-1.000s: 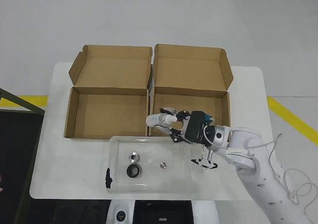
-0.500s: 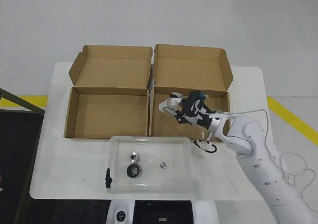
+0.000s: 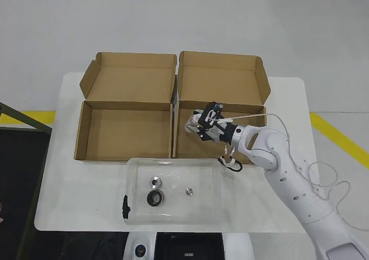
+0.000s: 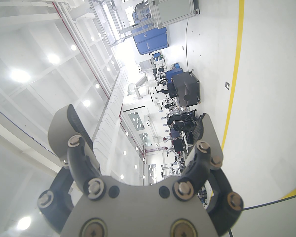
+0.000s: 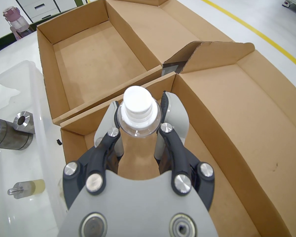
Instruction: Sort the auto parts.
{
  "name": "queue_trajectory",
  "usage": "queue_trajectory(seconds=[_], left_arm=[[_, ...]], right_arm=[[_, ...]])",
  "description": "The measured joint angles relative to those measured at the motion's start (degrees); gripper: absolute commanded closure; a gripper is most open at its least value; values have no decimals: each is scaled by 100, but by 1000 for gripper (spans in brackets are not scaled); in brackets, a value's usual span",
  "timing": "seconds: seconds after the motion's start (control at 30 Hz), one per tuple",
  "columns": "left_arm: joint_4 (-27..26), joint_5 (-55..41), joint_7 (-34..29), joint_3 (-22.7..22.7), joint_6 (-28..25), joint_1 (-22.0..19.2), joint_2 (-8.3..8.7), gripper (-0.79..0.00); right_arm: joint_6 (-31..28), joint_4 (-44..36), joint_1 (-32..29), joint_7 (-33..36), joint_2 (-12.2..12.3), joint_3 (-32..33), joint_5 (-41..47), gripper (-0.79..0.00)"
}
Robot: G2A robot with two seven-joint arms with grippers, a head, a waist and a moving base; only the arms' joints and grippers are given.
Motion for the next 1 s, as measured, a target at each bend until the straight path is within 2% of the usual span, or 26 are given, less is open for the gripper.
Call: queue_trajectory(seconds=[0.07, 0.2, 0.3, 0.37, 0.43, 0.7, 0.83, 1.0], left_arm=[[0, 0, 0, 0, 0, 0, 0, -785], [0, 0, 0, 0, 0, 0, 0, -785], [0, 0, 0, 0, 0, 0, 0, -785], [0, 0, 0, 0, 0, 0, 0, -785], [0, 0, 0, 0, 0, 0, 0, -785], [0, 0, 0, 0, 0, 0, 0, -785], [0, 0, 0, 0, 0, 0, 0, -785], [0, 0, 0, 0, 0, 0, 0, -785]], right_arm=[[32, 93, 48, -29, -22, -73, -60, 0], [125, 252, 111, -67, -53, -157, -178, -92], [197, 343, 149, -82, -77, -212, -245, -197], [229, 396, 176, -85, -94, -249, -268, -351], [249, 429, 195, -86, -107, -279, -285, -785], [213, 314, 213, -142, -132, -251, -186, -785], [119, -105, 73, -140, -75, -32, -173, -785], [-166, -823, -284, 248, 33, 335, 229, -785]])
